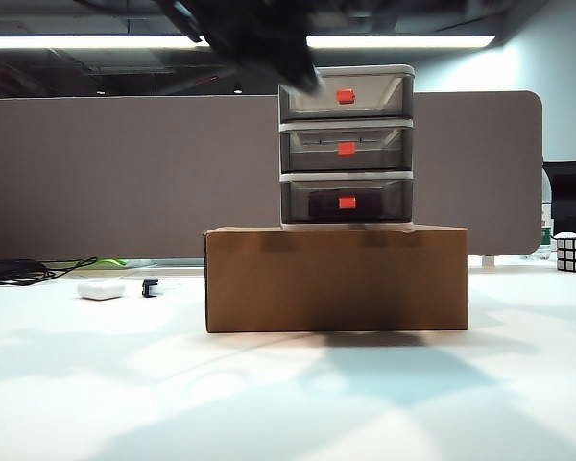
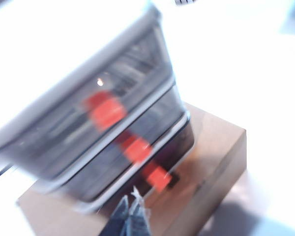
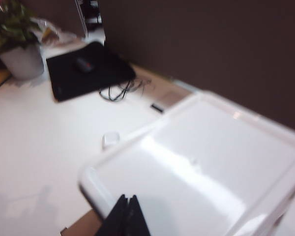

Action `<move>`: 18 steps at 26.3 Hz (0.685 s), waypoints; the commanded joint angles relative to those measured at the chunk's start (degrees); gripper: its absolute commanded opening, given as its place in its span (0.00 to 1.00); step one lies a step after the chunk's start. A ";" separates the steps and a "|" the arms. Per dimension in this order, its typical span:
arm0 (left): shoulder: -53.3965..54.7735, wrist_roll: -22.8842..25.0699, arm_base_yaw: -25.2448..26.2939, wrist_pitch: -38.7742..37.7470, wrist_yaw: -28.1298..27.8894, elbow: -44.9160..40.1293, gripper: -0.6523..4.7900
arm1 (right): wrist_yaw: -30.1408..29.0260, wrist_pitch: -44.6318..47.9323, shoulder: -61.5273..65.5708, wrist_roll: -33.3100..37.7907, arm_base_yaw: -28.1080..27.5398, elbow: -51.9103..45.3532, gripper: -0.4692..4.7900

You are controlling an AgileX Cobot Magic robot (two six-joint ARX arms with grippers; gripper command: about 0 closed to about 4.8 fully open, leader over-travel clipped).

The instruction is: Open the third layer of the drawer on the table, pick up a pack of napkins on the table and put it in, and finally close the drawer.

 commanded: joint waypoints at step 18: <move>-49.68 -10.91 -11.67 -16.92 -12.02 -26.73 0.11 | 6.69 -8.20 -41.46 3.82 0.15 -30.77 0.08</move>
